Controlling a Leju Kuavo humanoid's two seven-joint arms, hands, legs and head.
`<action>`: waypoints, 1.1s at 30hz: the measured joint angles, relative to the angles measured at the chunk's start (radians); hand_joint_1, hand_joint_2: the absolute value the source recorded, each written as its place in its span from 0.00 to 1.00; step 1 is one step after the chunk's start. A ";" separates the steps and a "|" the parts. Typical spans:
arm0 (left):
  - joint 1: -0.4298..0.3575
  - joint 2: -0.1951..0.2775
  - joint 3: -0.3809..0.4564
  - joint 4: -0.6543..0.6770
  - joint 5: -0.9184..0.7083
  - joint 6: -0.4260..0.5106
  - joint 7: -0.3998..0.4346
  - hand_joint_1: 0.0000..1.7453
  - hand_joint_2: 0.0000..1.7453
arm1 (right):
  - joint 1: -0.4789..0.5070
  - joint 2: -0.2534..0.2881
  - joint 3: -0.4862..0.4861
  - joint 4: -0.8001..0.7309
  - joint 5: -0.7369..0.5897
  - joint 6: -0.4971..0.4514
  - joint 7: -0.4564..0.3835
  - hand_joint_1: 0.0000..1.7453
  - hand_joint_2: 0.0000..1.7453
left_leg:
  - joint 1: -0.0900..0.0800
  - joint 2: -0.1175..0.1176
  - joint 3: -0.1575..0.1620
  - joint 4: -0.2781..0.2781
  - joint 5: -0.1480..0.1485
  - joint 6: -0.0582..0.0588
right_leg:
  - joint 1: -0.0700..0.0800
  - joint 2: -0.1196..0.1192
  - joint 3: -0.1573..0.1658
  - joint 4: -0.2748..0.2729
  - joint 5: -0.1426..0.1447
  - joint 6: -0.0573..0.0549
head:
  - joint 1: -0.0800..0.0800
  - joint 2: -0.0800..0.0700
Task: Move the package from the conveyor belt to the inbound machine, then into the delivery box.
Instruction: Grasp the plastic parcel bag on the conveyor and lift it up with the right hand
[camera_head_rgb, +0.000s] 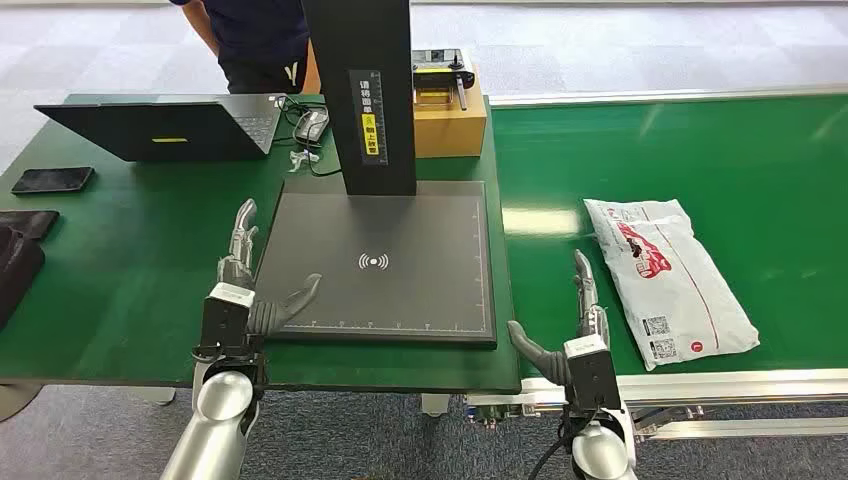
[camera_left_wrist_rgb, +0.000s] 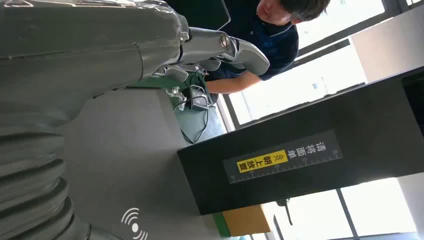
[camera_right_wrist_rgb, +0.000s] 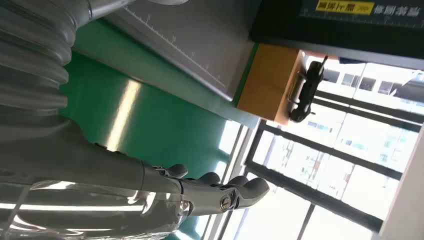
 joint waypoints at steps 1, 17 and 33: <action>0.000 0.000 0.000 0.000 0.000 -0.001 0.001 0.00 1.00 | 0.000 0.000 -0.002 0.001 0.001 -0.004 0.002 0.00 1.00 | 0.000 0.000 0.000 0.000 0.000 0.000 | 0.000 0.000 0.000 0.000 0.000 0.000 | 0.000 0.000; -0.049 0.000 0.005 0.035 0.039 -0.024 -0.028 0.00 1.00 | 0.038 -0.003 -0.075 -0.035 0.087 -0.114 0.056 0.00 1.00 | 0.000 0.000 0.000 0.000 0.000 0.000 | 0.000 0.000 0.000 0.000 0.000 0.000 | 0.000 0.000; -0.052 -0.010 0.018 0.048 -0.010 -0.024 0.014 0.00 1.00 | -0.020 -0.028 -0.234 0.046 0.269 -0.170 0.196 0.00 1.00 | 0.000 0.000 0.000 0.000 0.000 0.000 | 0.000 0.000 0.000 0.000 0.000 0.000 | 0.000 0.000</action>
